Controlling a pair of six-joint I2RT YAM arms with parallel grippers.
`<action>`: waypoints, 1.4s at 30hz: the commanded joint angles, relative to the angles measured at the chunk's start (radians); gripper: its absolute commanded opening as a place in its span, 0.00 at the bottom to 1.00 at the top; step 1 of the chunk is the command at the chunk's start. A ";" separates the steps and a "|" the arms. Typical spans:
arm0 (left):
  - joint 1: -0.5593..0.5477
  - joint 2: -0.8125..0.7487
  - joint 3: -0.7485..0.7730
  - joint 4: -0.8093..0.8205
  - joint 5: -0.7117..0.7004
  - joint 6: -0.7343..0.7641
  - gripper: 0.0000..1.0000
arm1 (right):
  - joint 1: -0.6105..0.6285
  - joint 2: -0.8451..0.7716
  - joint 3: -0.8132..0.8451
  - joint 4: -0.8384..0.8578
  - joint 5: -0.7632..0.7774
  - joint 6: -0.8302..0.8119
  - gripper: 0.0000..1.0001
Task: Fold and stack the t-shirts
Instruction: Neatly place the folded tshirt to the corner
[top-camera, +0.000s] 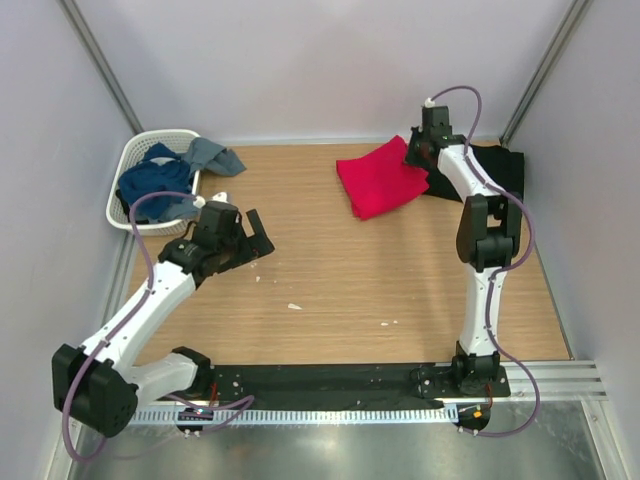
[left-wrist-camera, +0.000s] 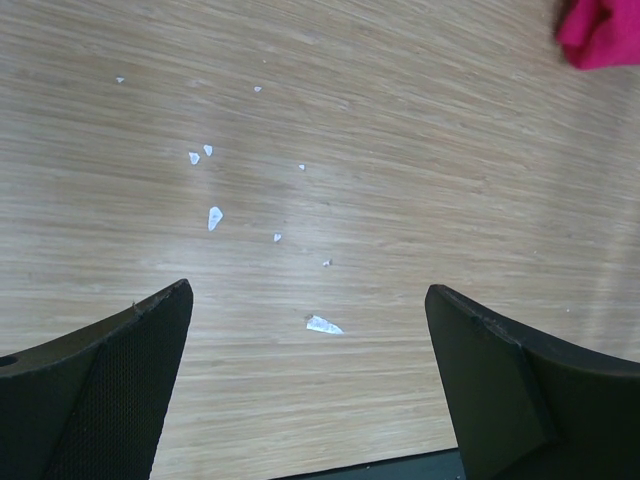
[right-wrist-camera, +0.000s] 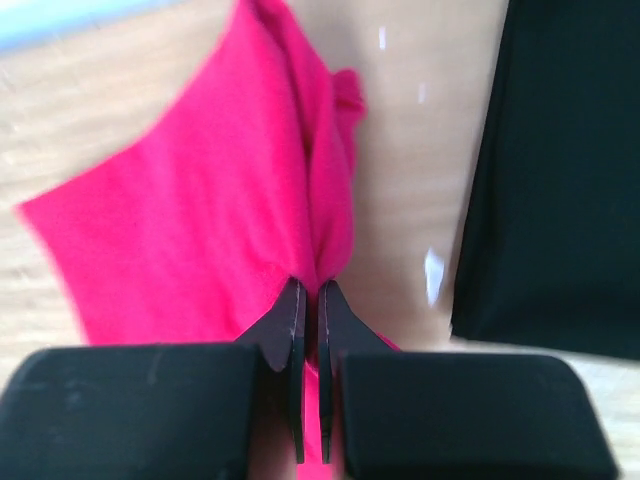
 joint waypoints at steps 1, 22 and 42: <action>0.010 0.055 0.057 0.046 0.023 0.030 1.00 | 0.014 0.030 0.164 -0.063 0.058 -0.066 0.01; 0.056 0.268 0.184 0.087 0.156 0.096 1.00 | -0.095 0.024 0.393 -0.133 0.125 -0.203 0.01; 0.056 0.305 0.106 0.175 0.221 0.077 1.00 | -0.198 0.024 0.508 -0.166 0.114 -0.207 0.01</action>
